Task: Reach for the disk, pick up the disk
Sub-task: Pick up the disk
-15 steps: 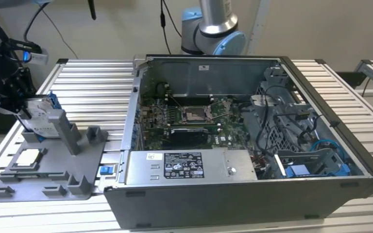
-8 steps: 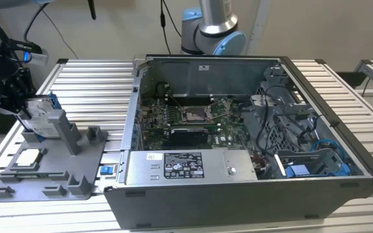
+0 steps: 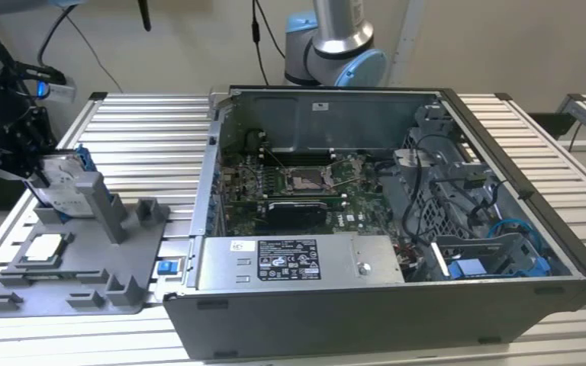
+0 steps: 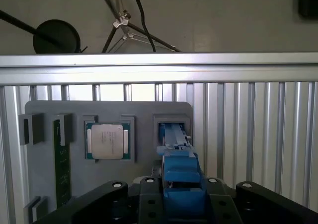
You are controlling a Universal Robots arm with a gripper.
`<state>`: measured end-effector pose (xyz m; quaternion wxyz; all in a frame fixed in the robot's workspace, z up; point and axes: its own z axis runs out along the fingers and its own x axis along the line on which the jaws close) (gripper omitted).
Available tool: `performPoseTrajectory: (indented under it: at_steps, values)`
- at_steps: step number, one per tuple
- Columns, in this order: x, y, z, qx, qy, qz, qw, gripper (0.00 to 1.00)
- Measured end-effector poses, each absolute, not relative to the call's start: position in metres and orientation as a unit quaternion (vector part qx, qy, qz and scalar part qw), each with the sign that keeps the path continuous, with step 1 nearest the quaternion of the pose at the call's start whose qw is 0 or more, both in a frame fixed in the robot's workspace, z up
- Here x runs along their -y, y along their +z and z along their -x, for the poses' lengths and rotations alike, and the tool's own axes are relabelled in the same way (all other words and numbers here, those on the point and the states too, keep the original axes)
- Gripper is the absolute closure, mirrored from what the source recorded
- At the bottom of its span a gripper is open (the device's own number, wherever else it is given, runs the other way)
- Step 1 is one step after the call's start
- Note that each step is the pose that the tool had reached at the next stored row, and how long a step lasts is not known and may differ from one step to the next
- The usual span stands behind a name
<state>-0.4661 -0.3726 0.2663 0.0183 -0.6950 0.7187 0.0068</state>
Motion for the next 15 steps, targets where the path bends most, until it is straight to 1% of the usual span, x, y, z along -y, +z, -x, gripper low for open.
performPoseTrajectory:
  at_steps: [15]
  values:
    - [0.3726,0.2675,0.4661,-0.719,0.007,0.695,0.019,1.0]
